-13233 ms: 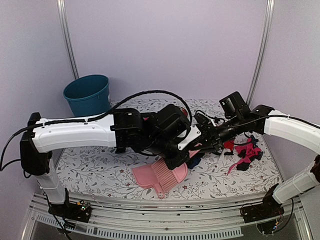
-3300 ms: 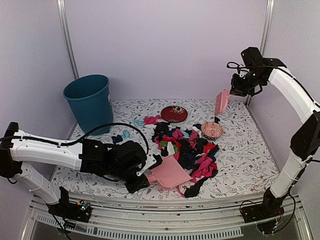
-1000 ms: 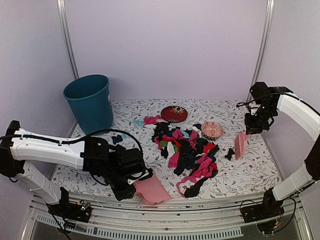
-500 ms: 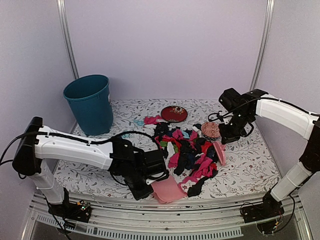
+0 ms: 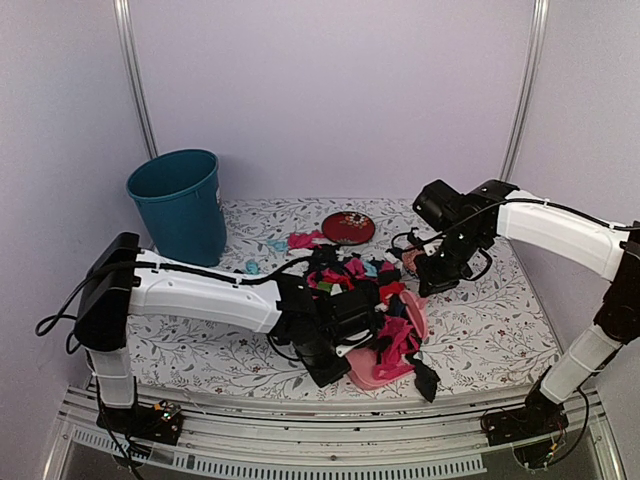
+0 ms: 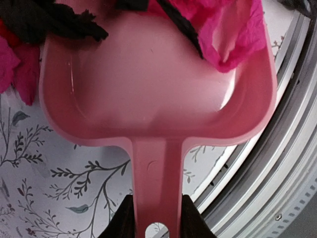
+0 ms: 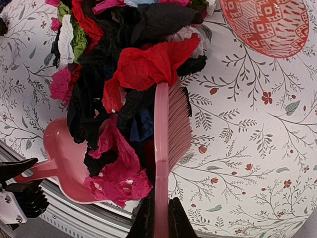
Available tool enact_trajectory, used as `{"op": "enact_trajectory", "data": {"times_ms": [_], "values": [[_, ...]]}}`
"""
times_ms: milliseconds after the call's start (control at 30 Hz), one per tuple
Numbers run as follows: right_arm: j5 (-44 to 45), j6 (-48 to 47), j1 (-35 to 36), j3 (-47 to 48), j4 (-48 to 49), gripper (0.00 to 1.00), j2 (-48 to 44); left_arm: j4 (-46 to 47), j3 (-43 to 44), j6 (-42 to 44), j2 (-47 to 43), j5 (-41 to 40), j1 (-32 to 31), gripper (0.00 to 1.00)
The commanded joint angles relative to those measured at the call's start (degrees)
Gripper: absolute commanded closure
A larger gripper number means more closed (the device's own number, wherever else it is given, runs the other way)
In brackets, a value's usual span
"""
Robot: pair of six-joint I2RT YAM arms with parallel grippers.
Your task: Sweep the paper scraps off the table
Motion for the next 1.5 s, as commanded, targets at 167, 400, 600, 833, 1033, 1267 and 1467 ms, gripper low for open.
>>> {"op": "enact_trajectory", "data": {"times_ms": [167,400,600,833,1033,1267,1467], "values": [[-8.3,1.8,0.9,0.5,-0.5,0.98,0.6,2.9,3.2,-0.2,5.1,-1.8,1.6,0.8],[-9.1,1.4,1.2,5.9,-3.1,0.98,2.1,5.4,1.5,-2.0,2.7,-5.0,2.2,0.81],[-9.3,0.5,1.2,13.1,-6.1,0.98,4.0,6.2,-1.6,-3.7,-2.5,-8.1,2.5,0.81],[-9.8,0.3,1.2,22.2,-10.2,0.98,6.1,7.1,-5.7,-6.4,-8.0,-10.7,3.0,0.81],[-11.5,0.1,1.2,22.7,-10.5,0.98,5.9,7.7,-8.4,-8.5,-11.9,-13.8,3.2,0.81],[-14.5,0.6,1.2,24.3,-9.4,0.98,3.3,7.6,-10.6,-10.5,-15.2,-16.5,3.1,0.81],[-16.9,1.5,1.2,25.0,-8.4,0.98,0.9,6.7,-10.8,-11.0,-17.3,-19.8,3.1,0.82]]}}
